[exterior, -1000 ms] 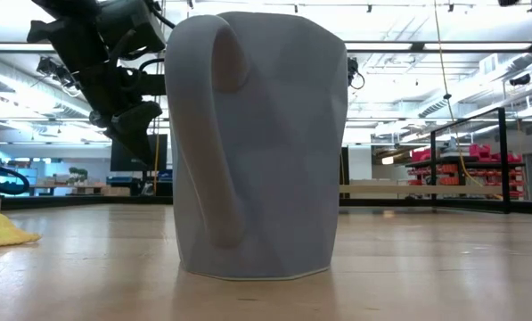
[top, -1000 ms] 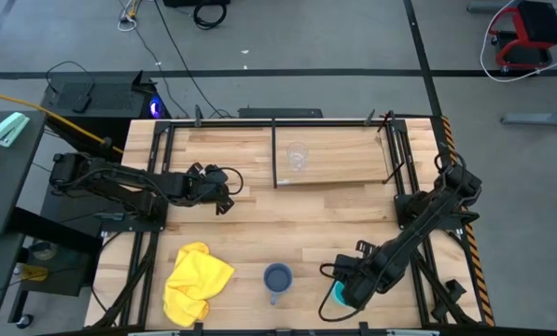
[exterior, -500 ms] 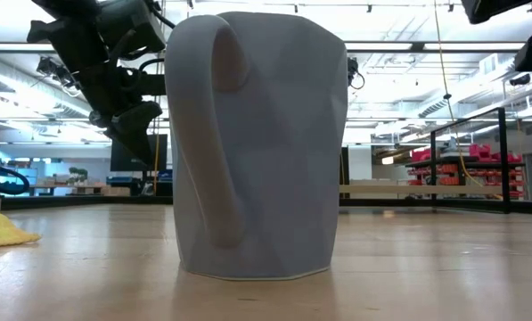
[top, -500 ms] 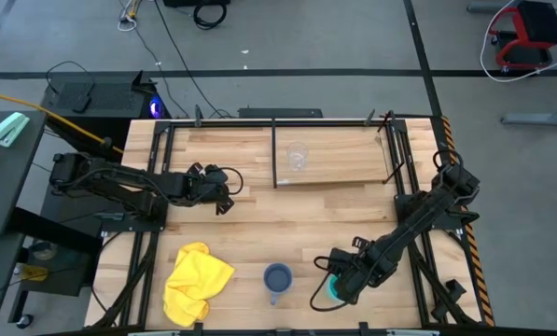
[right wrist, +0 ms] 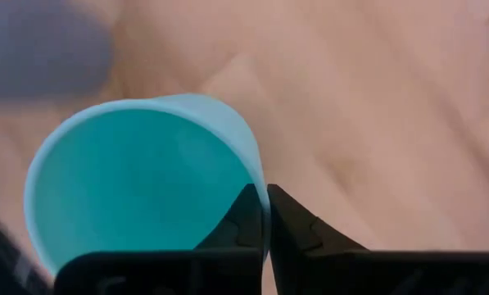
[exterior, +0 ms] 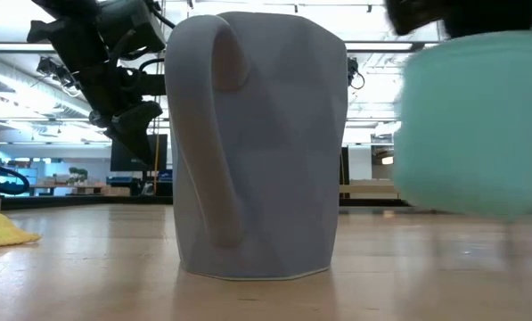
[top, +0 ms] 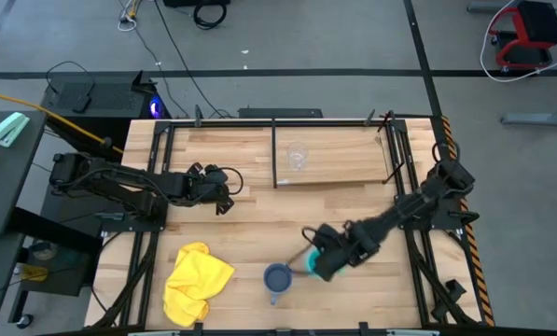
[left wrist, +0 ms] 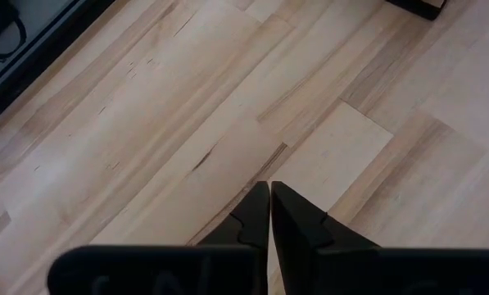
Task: Stack small to large cups/mugs on shelf
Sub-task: Put the light blue mug on the shelf
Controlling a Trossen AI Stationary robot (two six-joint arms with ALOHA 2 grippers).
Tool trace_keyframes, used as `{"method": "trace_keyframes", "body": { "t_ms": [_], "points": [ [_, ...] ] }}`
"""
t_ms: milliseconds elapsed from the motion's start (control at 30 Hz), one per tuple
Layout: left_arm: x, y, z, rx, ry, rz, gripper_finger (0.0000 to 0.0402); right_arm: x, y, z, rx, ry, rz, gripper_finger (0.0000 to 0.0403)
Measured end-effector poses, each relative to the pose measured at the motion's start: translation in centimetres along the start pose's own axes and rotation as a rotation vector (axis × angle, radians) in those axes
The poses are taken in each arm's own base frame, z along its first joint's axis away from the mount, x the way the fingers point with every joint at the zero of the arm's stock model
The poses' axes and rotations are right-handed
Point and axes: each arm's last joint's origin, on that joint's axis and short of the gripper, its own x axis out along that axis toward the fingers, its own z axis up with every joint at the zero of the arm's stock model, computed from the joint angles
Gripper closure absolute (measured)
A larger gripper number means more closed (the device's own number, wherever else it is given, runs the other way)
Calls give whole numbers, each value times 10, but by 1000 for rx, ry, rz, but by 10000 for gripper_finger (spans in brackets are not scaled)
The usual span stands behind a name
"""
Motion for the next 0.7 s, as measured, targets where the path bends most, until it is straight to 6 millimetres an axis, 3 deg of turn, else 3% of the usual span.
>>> {"method": "trace_keyframes", "body": {
  "t_ms": [167,400,533,700],
  "points": [
    [0,0,0,1,0,0,373,-16,-18,37,45,-27,-120,398],
    [0,0,0,1,0,0,381,-63,-60,84,180,-48,-403,398],
    [0,0,0,0,-1,-1,385,-83,-82,115,291,-103,-326,398],
    [0,0,0,-1,-2,-1,381,-106,-132,143,455,-138,-326,398]
  ]
}}
